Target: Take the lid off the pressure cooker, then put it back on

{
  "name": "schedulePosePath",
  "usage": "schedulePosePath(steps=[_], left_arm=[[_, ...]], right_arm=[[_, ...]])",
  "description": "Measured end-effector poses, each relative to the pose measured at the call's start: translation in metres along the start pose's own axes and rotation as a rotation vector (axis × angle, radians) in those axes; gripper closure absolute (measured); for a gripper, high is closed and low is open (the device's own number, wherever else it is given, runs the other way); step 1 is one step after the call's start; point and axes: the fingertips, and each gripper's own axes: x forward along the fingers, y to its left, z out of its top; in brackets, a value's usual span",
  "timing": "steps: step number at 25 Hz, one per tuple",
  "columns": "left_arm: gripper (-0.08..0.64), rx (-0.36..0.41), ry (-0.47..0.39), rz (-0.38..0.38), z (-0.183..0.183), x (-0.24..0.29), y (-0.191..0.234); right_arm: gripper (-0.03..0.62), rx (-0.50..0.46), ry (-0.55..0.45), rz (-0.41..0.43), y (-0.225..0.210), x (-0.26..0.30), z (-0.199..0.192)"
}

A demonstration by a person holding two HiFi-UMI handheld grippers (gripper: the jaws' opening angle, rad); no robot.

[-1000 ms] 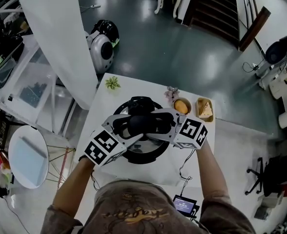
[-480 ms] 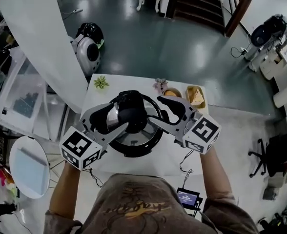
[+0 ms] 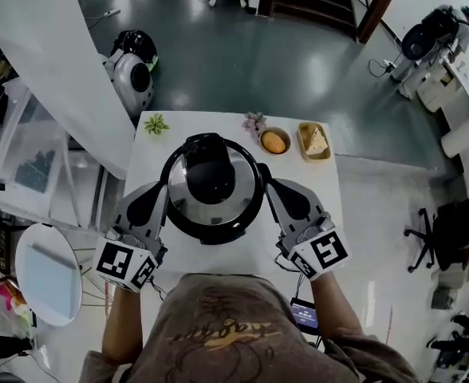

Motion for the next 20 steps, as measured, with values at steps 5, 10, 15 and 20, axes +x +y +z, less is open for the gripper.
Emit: schedulePosePath(steps=[5, 10, 15, 20], left_arm=[[0.554, -0.01, 0.015, 0.052, -0.02, -0.011, 0.006], [0.555, -0.017, 0.018, 0.082, -0.033, -0.017, 0.005], [0.554, -0.041, 0.031, 0.089, -0.039, -0.02, 0.005], [0.555, -0.047, 0.05, 0.083, -0.045, -0.019, 0.001]], right_arm=[[0.597, 0.055, 0.032, -0.093, -0.007, -0.011, -0.027], [0.596, 0.062, 0.057, -0.131, -0.006, -0.018, -0.044], [0.597, 0.07, 0.078, -0.129, -0.003, -0.016, -0.055], [0.597, 0.084, 0.081, -0.117, 0.002, -0.013, -0.058]])
